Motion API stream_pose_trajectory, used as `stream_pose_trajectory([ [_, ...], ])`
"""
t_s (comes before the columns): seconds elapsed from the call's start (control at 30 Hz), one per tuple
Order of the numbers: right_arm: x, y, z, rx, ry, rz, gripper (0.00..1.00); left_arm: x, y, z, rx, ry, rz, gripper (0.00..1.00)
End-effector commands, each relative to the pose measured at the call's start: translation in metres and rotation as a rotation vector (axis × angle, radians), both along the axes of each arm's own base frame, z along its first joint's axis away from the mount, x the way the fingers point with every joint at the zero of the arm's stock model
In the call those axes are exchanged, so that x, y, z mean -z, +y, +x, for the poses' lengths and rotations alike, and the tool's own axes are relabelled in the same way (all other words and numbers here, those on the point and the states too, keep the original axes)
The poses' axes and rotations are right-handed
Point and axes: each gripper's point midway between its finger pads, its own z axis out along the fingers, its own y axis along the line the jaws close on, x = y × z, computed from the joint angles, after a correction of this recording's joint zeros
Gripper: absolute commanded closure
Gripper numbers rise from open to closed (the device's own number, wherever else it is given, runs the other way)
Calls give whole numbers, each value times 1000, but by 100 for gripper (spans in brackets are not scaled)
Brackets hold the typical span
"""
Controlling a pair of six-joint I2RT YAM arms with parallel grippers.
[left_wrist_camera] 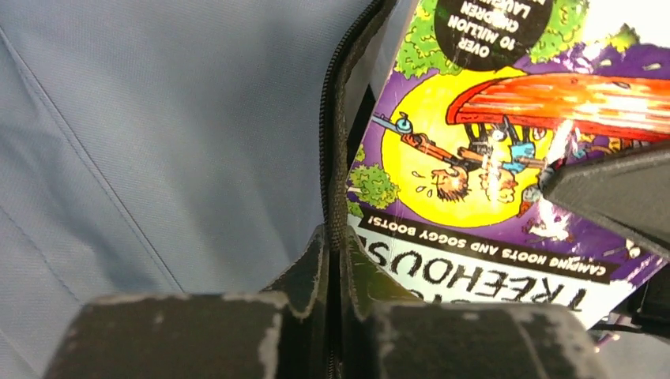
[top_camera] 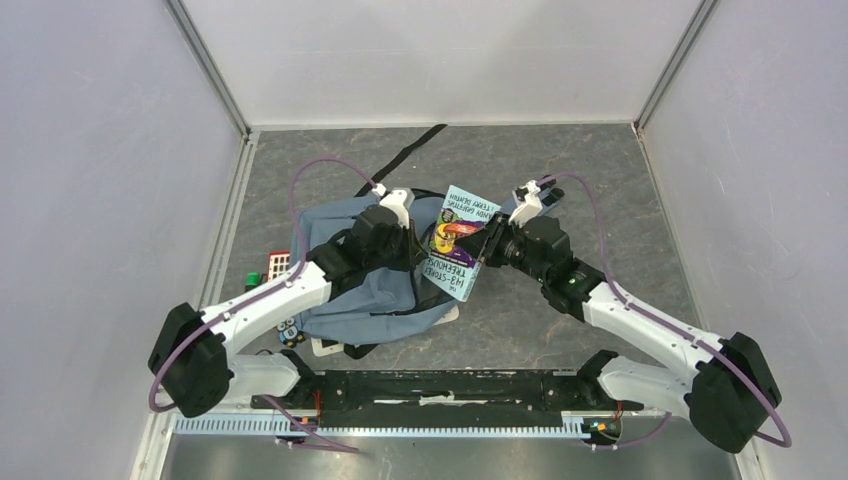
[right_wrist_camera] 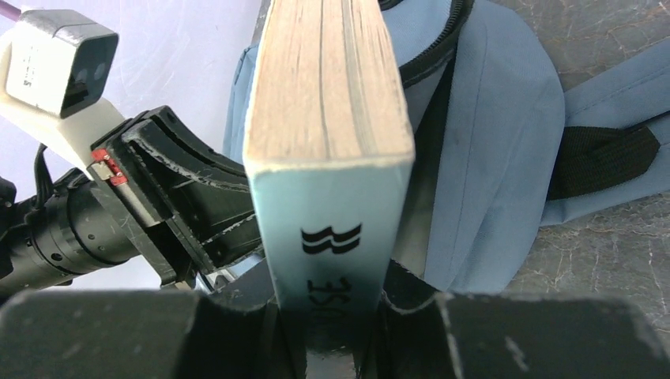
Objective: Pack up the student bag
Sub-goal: Place the book in the student bag.
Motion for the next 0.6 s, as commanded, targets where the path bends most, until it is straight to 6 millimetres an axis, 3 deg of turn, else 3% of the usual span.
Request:
stream_pose_trajectory([
  [0.0,-36,-4,1,41,-82,95,100,-46,7,5,12,-172,-66,98],
  [0.1,-37,-4,-4,55,-56,192,100,-69,26,-6,47,-306,-43,98],
  [0.27,-28,-6,-2,85,-20,204,100,-78,48,-19,57,-374,-1,98],
  [0.57,-45,35,-3,-33,7,243,100,-87,51,-24,65,-393,-8,98],
])
